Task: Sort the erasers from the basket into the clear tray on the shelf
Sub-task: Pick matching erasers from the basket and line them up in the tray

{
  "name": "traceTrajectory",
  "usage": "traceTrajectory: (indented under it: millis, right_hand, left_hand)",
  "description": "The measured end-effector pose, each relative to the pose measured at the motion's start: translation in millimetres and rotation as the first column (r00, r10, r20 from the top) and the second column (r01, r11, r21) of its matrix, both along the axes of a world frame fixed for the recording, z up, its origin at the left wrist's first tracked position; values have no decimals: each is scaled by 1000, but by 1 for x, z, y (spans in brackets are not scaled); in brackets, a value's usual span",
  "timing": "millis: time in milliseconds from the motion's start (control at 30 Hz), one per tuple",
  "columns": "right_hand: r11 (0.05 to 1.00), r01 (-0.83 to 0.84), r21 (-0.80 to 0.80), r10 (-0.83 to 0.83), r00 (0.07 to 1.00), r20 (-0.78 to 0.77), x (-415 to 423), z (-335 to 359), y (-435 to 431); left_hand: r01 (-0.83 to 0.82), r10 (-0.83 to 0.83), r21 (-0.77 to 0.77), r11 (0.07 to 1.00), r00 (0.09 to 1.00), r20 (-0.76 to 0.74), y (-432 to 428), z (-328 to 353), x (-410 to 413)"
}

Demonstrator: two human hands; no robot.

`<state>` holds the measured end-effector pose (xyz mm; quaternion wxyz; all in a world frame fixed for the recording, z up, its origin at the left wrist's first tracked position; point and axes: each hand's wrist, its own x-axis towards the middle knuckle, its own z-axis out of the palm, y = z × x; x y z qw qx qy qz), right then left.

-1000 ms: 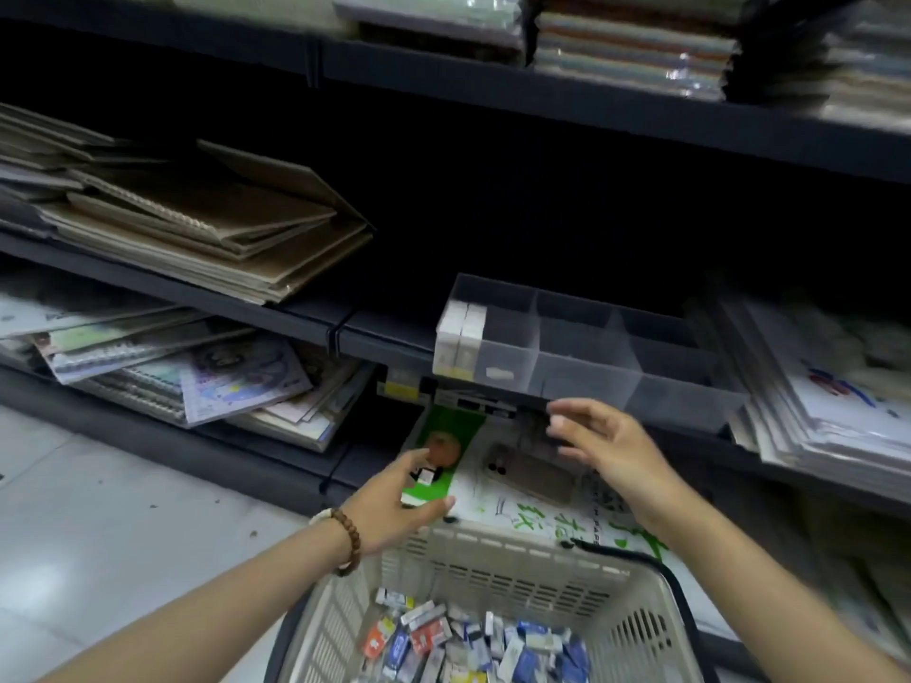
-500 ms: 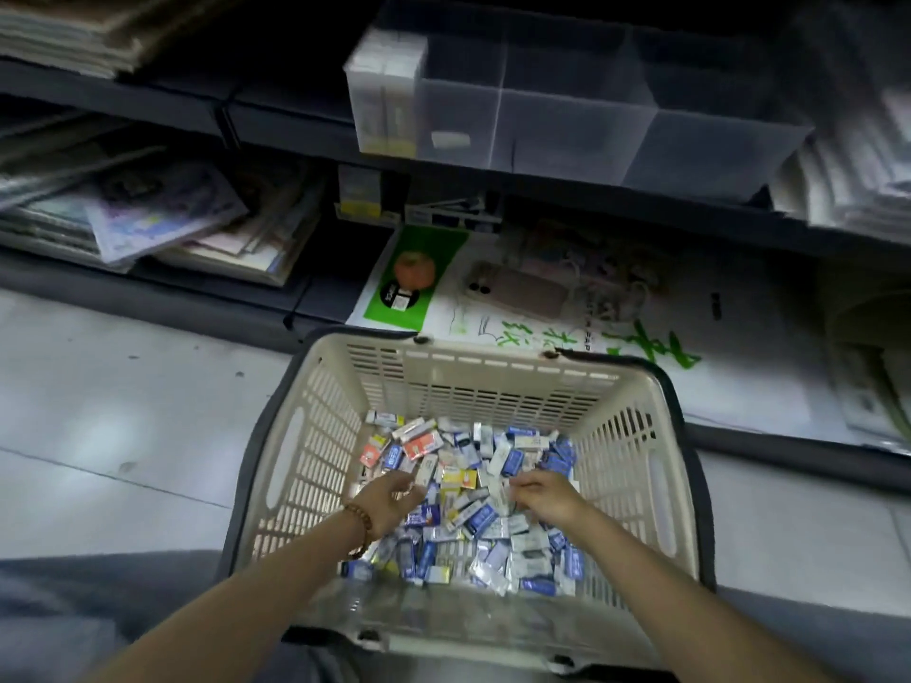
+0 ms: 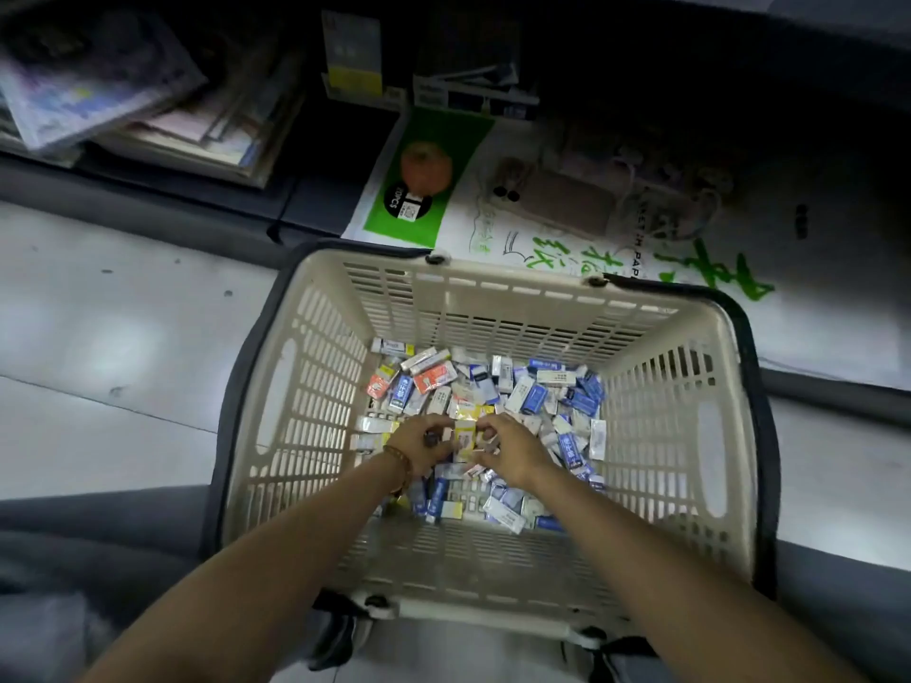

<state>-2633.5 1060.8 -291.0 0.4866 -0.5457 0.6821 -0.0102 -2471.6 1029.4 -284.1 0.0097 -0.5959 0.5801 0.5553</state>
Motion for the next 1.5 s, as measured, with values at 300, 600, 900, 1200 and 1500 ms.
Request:
traceTrajectory:
  millis: [300,600,900,1200,1500]
  right_hand:
    - [985,-166,48,169,982,-86,-19,4,13]
    - [976,49,-211,-49,999,6,-20,0,37]
    - [870,-463,-167,430,881,-200,3,-3,32]
    - [952,-298,62,305,935,-182,44,-11,18]
    - [990,97,98,-109,986,125,28,-8,32]
  left_hand:
    - [84,-74,-84,993,990,118,-5,-16,-5]
    - [43,-27,-118,992,991,133,-2,-19,-11]
    - [-301,303,43,952,952,-49,-30,6,44]
    - [-449,488,286,847,869,-80,-14,5,66]
    - [-508,556,305,806,826,-95,-15,11,61]
